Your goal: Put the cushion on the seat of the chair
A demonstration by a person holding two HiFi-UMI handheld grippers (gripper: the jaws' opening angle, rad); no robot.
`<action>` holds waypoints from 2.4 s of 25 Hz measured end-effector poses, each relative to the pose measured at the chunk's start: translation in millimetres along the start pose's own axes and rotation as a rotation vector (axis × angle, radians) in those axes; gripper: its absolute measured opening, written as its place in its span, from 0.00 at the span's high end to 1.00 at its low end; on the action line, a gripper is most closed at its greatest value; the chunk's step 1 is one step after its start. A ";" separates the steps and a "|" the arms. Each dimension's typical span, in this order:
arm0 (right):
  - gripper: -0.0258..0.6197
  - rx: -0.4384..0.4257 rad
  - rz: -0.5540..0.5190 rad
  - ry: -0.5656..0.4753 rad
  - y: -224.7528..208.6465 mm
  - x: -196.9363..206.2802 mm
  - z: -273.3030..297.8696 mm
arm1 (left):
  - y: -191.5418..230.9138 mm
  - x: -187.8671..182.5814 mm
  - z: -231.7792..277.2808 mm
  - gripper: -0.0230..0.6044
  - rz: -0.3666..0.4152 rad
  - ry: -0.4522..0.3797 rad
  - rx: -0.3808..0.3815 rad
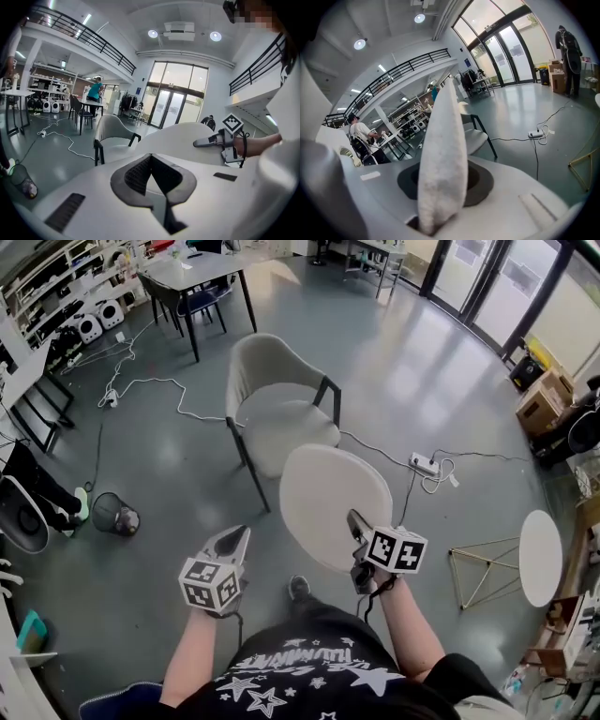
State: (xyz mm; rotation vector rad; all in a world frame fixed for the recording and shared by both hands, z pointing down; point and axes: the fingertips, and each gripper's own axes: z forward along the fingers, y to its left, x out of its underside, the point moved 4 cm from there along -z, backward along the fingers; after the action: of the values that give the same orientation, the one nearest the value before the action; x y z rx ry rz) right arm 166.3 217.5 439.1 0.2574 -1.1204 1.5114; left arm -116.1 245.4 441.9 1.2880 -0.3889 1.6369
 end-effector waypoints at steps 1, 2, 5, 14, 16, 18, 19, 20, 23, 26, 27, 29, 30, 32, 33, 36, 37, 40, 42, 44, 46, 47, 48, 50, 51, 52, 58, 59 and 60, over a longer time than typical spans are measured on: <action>0.85 -0.003 -0.003 0.004 -2.9 -5.4 5.5 | 1.3 -5.2 6.1 0.95 -0.001 -0.004 -0.004; 0.85 -0.007 -0.005 0.008 -5.7 -10.0 10.9 | 2.9 -9.3 12.3 0.95 -0.001 -0.005 -0.008; 0.85 -0.011 -0.006 0.026 -16.1 -22.5 23.4 | 6.7 -16.2 32.9 0.95 -0.007 0.005 -0.022; 0.85 -0.029 0.018 0.066 -55.8 -42.1 41.5 | 4.6 -20.4 72.9 0.95 -0.010 0.042 -0.058; 0.85 -0.041 0.017 0.074 -60.2 -43.5 46.5 | 9.3 -21.5 77.2 0.95 -0.020 0.039 -0.082; 0.85 -0.051 0.025 0.077 -61.8 -45.6 50.8 | 12.4 -27.1 80.9 0.95 -0.018 0.034 -0.101; 0.85 -0.054 0.030 0.078 -62.6 -46.2 52.1 | 12.7 -30.1 82.9 0.95 -0.016 0.032 -0.104; 0.85 -0.056 0.034 0.080 -63.5 -46.5 53.3 | 13.1 -32.7 85.2 0.95 -0.014 0.029 -0.104; 0.85 -0.055 0.040 0.089 -65.0 -47.7 58.8 | 19.2 -40.1 94.0 0.95 -0.007 0.023 -0.103; 0.85 -0.045 0.043 0.095 -66.8 -51.5 63.6 | 27.5 -45.9 105.5 0.95 -0.010 0.026 -0.096; 0.85 -0.040 0.045 0.097 -68.1 -52.5 65.1 | 30.1 -46.9 109.5 0.95 -0.014 0.030 -0.090; 0.85 -0.028 0.052 0.101 -72.5 -54.3 69.6 | 36.4 -47.7 119.5 0.95 -0.019 0.041 -0.075; 0.85 -0.019 0.056 0.101 -75.5 -55.7 72.7 | 39.9 -48.0 125.6 0.95 -0.019 0.047 -0.068; 0.85 0.003 0.064 0.101 -80.0 -59.7 80.8 | 47.5 -50.8 138.6 0.95 -0.016 0.058 -0.052; 0.85 0.014 0.067 0.103 -80.7 -62.0 86.2 | 52.5 -53.7 144.7 0.95 -0.015 0.061 -0.045; 0.85 0.033 0.067 0.123 -78.1 -68.9 107.9 | 72.3 -65.0 162.3 0.95 -0.018 0.067 -0.031; 0.85 0.035 0.065 0.130 -76.8 -71.5 115.9 | 79.4 -68.6 168.1 0.95 -0.020 0.070 -0.027; 0.85 0.041 0.072 0.140 -72.7 -79.8 141.1 | 101.3 -76.7 184.1 0.95 -0.019 0.086 -0.015; 0.85 0.048 0.076 0.147 -68.5 -86.8 159.5 | 118.4 -82.2 194.1 0.95 -0.022 0.099 -0.008; 0.85 0.060 0.066 0.158 -63.3 -95.0 179.4 | 137.7 -87.8 203.9 0.95 -0.033 0.112 -0.007; 0.85 0.070 0.054 0.171 -58.3 -103.9 199.1 | 155.6 -94.3 214.1 0.95 -0.039 0.123 -0.004; 0.85 0.075 0.049 0.176 -55.8 -108.1 208.5 | 163.9 -97.7 219.1 0.95 -0.040 0.127 0.000; 0.85 0.079 0.044 0.181 -52.9 -112.4 217.7 | 172.2 -101.3 223.6 0.95 -0.040 0.131 0.003; 0.85 0.085 0.041 0.188 -45.4 -121.0 234.5 | 188.9 -109.1 231.5 0.95 -0.045 0.136 0.008; 0.85 0.087 0.040 0.191 -41.3 -125.6 242.0 | 196.7 -112.8 235.3 0.95 -0.049 0.139 0.011; 0.85 0.090 0.038 0.192 -37.8 -130.2 249.1 | 203.7 -116.1 239.3 0.95 -0.054 0.141 0.015; 0.85 0.128 0.036 0.198 -27.4 -155.4 285.4 | 238.2 -132.3 271.2 0.95 -0.059 0.162 0.053; 0.85 0.137 0.034 0.199 -26.3 -159.5 290.5 | 245.1 -135.6 276.2 0.95 -0.063 0.162 0.055; 0.85 0.147 0.032 0.201 -25.4 -163.2 295.4 | 252.5 -138.8 280.6 0.95 -0.070 0.161 0.057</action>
State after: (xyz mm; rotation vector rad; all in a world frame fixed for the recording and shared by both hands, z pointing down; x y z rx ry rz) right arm 113.9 -113.1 489.5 0.1837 -0.8593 1.6120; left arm -174.7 -147.4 506.1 1.1887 -0.1986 1.6881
